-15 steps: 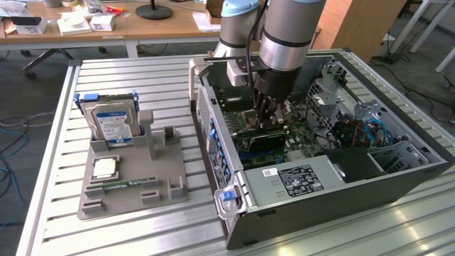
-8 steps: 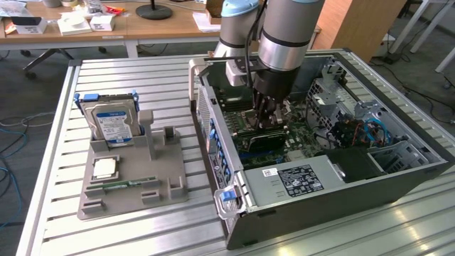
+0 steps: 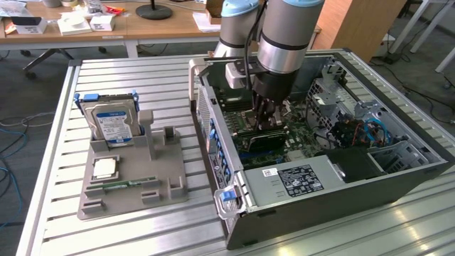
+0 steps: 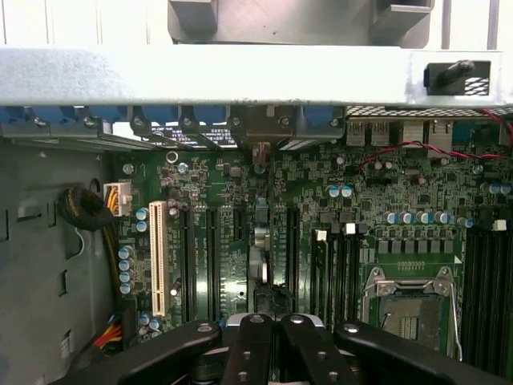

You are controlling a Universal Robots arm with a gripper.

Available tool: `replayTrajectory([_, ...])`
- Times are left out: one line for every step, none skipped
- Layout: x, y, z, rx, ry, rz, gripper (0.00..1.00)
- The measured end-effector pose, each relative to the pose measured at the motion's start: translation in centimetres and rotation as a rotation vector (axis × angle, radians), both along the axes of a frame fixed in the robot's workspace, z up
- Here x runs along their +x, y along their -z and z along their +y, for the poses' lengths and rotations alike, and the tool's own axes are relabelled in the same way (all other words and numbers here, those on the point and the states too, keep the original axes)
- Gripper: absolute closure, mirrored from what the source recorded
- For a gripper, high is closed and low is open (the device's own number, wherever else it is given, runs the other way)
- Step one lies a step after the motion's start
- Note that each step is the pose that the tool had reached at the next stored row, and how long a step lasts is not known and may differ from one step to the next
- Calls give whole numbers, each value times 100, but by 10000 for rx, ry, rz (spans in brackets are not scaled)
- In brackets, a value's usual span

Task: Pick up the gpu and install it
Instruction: 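Press down on the gpu until it lock into place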

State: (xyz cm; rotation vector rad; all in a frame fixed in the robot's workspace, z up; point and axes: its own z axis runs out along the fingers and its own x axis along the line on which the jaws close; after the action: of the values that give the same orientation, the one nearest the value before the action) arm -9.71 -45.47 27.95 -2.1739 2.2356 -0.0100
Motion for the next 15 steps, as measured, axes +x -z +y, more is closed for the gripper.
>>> replayTrajectory([-2, 1, 1, 2, 2, -2, 90])
replayTrajectory([-5, 3, 7, 5, 3, -3, 90])
replayTrajectory([-6, 2, 11, 4, 1, -3, 90])
replayTrajectory([-7, 2, 13, 3, 0, -2, 90])
replayTrajectory([-8, 2, 13, 3, -1, -2, 90])
replayTrajectory([-10, 4, 13, 2, -1, -1, 90])
replayTrajectory([-11, 11, 14, 4, 0, -2, 90])
replayTrajectory([-11, 22, 14, 4, -1, -2, 90])
replayTrajectory([-11, 31, 14, 3, -1, -2, 90])
replayTrajectory([-12, 39, 14, 3, -1, -1, 90])
replayTrajectory([-12, 46, 14, 3, 0, -1, 90])
replayTrajectory([-12, 53, 14, 3, 0, -2, 90])
replayTrajectory([-12, 59, 14, 3, 0, -2, 90])
replayTrajectory([-12, 64, 14, 3, 0, -1, 90])
replayTrajectory([-12, 69, 15, 2, 0, -1, 90])
